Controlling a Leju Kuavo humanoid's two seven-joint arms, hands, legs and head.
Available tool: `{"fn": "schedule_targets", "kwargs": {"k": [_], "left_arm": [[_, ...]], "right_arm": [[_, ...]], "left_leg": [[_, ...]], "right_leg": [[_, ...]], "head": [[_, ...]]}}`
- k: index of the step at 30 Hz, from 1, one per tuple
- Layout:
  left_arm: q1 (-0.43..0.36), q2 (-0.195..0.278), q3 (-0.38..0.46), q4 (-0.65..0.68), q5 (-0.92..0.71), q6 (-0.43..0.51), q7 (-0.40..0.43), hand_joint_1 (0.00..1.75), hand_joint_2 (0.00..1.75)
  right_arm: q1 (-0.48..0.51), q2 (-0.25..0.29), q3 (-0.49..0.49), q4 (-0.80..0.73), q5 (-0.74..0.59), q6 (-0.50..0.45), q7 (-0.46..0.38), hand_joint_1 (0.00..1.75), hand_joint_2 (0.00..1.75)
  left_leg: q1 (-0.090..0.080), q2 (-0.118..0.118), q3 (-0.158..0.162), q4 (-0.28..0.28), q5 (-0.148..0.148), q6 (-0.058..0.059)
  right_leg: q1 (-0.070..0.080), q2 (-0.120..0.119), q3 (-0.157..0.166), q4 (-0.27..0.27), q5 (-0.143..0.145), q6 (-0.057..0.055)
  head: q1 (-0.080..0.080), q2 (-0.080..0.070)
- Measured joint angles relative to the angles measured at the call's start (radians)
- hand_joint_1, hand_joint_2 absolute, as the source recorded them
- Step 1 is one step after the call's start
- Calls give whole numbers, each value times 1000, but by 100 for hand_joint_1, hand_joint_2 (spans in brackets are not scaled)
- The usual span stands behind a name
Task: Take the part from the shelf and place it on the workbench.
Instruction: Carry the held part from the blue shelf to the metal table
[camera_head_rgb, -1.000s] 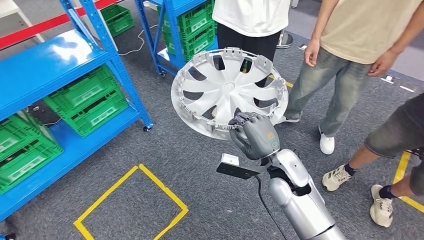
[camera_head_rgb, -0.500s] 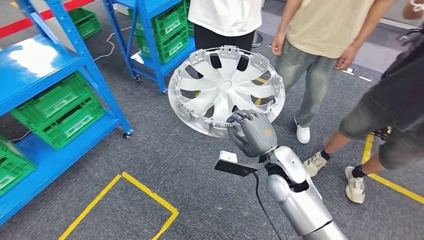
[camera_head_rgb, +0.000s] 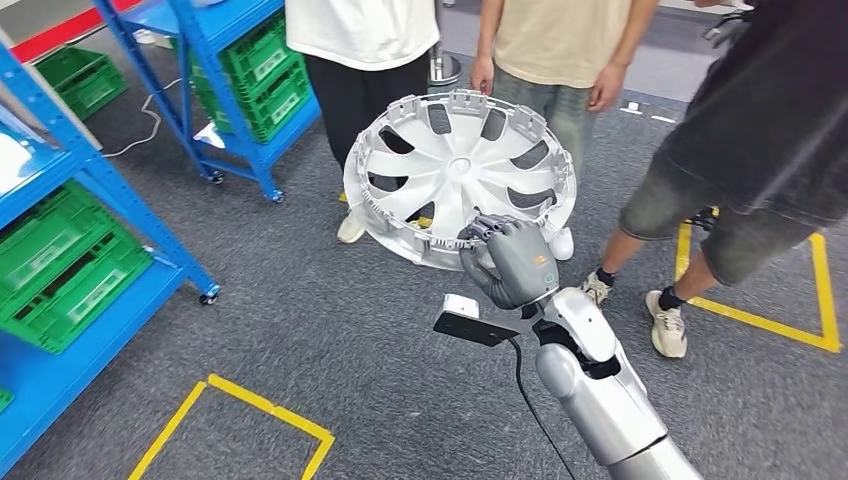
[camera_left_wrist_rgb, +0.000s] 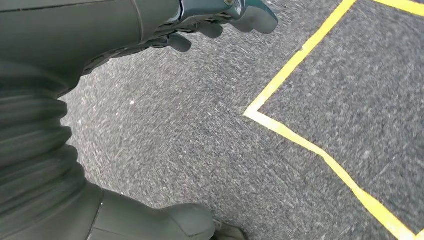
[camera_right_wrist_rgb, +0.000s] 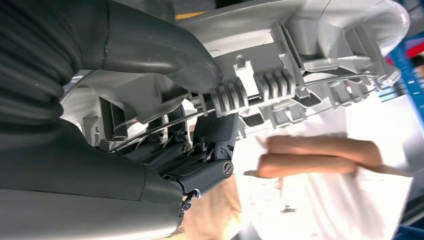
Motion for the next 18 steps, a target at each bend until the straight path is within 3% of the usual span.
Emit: {"fn": "schedule_targets", "kwargs": {"k": [1, 2, 3, 5, 7, 9, 10, 12, 13, 15, 16, 17, 18], "left_arm": [[2, 1, 0, 0, -1, -2, 0, 0, 175], [4, 2, 0, 0, -3, -4, 0, 0, 175], [4, 3, 0, 0, -5, -6, 0, 0, 175], [4, 5, 0, 0, -8, -7, -1, 0, 175], [4, 6, 0, 0, -11, -9, -2, 0, 175], [4, 6, 0, 0, -16, -12, 1, 0, 175], [4, 6, 0, 0, -18, -13, 3, 0, 175], [5, 5, 0, 0, -20, -14, 6, 0, 175], [7, 6, 0, 0, -21, -14, 7, 0, 175], [12, 7, 0, 0, -21, -14, 10, 0, 175], [13, 7, 0, 0, -21, -14, 10, 0, 175], [14, 7, 0, 0, -21, -14, 11, 0, 175], [15, 8, 0, 0, -22, -14, 13, 0, 175]], "right_arm": [[5, 0, 0, 0, -1, -1, 0, 175, 175], [10, 0, 0, 0, -1, -1, 0, 175, 175], [14, 0, 0, 0, -2, -1, 0, 175, 175], [18, 0, -1, -2, -3, -1, 2, 175, 175], [21, 0, -2, -7, -5, -1, 4, 175, 175], [32, -1, -5, -13, -6, -2, 8, 175, 175], [40, -2, -6, -17, -6, -2, 9, 175, 175], [53, -5, -8, -22, -7, 0, 12, 175, 175], [58, -5, -8, -25, -7, 0, 14, 175, 175], [66, -5, -8, -29, -7, 3, 16, 175, 175], [72, -6, -8, -32, -8, 5, 17, 175, 175], [77, -7, -9, -35, -8, 6, 18, 175, 175], [82, -8, -11, -37, -8, 8, 19, 175, 175]], "left_leg": [[0, -3, -13, 26, 0, 0], [1, -4, -8, 13, 19, 0], [2, -10, 14, -39, 55, 2], [7, -47, 75, -178, 116, 5], [7, -76, 104, -247, 134, 11], [4, -65, 105, -251, 137, 23], [5, -56, 107, -254, 141, 31], [8, -33, 109, -264, 148, 46], [6, -22, 109, -265, 149, 50], [1, 3, 108, -264, 148, 55], [-1, 15, 108, -262, 147, 56], [-2, 27, 107, -261, 145, 57], [-3, 38, 108, -259, 144, 57]], "right_leg": [[0, 13, 0, 0, 1, 0], [-1, 26, 0, 1, 1, 1], [-2, 39, 0, 1, 2, 4], [-4, 63, -3, 4, 5, 12], [-7, 83, -11, 3, 11, 26], [-9, 102, -16, -3, 20, 42], [-8, 98, -19, -2, 20, 47], [-4, 57, -43, 47, -12, 53], [-1, 28, -69, 103, -43, 55], [0, 2, -129, 236, -101, 58], [0, -2, -143, 272, -110, 58], [0, -5, -137, 268, -99, 57], [1, -10, -111, 224, -75, 54]], "head": [[0, 0], [0, 0], [0, 0], [0, 0], [0, 0], [0, 0], [0, 0], [5, 0], [7, 0], [10, 0], [10, 0], [10, 0], [10, 0]]}}
